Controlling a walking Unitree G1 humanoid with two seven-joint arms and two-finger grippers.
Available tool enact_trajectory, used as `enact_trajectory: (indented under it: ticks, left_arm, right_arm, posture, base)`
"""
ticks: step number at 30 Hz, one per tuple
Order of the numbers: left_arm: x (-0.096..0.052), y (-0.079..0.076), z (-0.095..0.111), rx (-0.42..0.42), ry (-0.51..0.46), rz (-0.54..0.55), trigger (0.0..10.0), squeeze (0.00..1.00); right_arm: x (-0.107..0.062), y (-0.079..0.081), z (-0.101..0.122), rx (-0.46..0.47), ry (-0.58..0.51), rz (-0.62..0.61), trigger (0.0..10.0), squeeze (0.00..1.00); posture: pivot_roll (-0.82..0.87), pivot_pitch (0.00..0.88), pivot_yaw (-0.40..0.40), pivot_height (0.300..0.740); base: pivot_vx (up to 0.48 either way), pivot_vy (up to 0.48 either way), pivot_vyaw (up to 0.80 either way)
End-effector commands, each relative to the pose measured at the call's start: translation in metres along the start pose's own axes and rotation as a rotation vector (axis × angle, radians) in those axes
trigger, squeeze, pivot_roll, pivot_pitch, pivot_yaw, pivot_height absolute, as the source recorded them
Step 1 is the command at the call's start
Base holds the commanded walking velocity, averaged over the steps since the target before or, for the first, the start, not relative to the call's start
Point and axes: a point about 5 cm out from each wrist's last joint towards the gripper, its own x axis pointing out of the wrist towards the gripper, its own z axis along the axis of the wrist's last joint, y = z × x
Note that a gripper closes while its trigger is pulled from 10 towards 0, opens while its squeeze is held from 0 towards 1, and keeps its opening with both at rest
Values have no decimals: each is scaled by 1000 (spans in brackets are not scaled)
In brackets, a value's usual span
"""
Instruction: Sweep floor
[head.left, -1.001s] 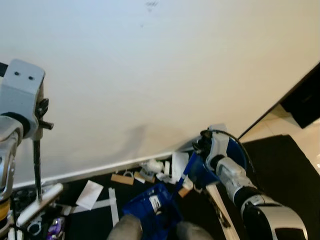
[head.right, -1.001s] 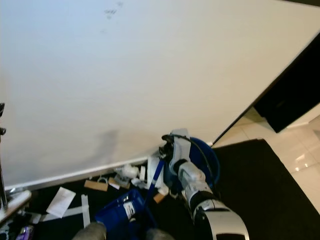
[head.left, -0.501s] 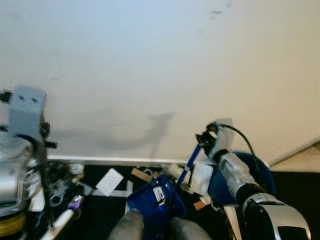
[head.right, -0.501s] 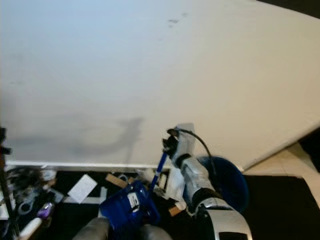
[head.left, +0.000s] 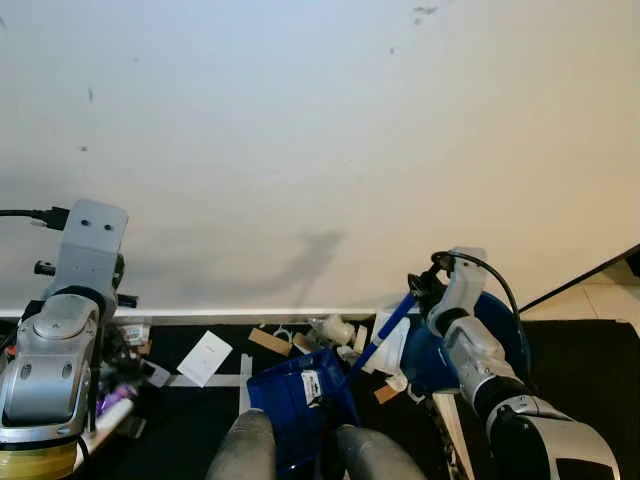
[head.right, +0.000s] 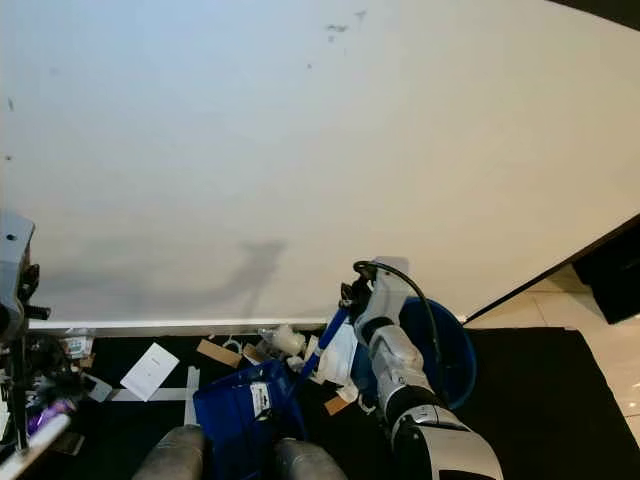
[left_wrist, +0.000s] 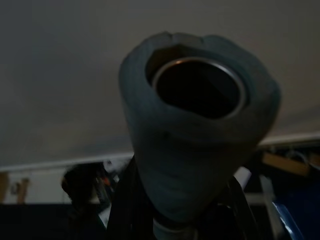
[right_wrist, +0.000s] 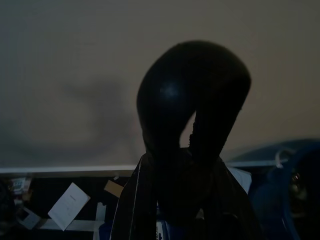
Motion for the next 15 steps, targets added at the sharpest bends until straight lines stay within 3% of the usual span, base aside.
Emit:
enact_trajectory:
  ticks: [1, 15]
  left_arm:
    - [1, -11, -1, 3, -14, -15, 10000, 0]
    - [1, -8, 7, -39, -67, -4, 10000, 0]
  right_arm:
    - [-5, -5, -8, 47, 20, -30, 10000, 0]
    - [-7, -7, -12, 50, 41, -29, 10000, 0]
  posture:
    - [247, 35, -172, 740]
    - [250, 41, -178, 740]
  base:
    - [0, 480, 0]
    - [0, 455, 0]
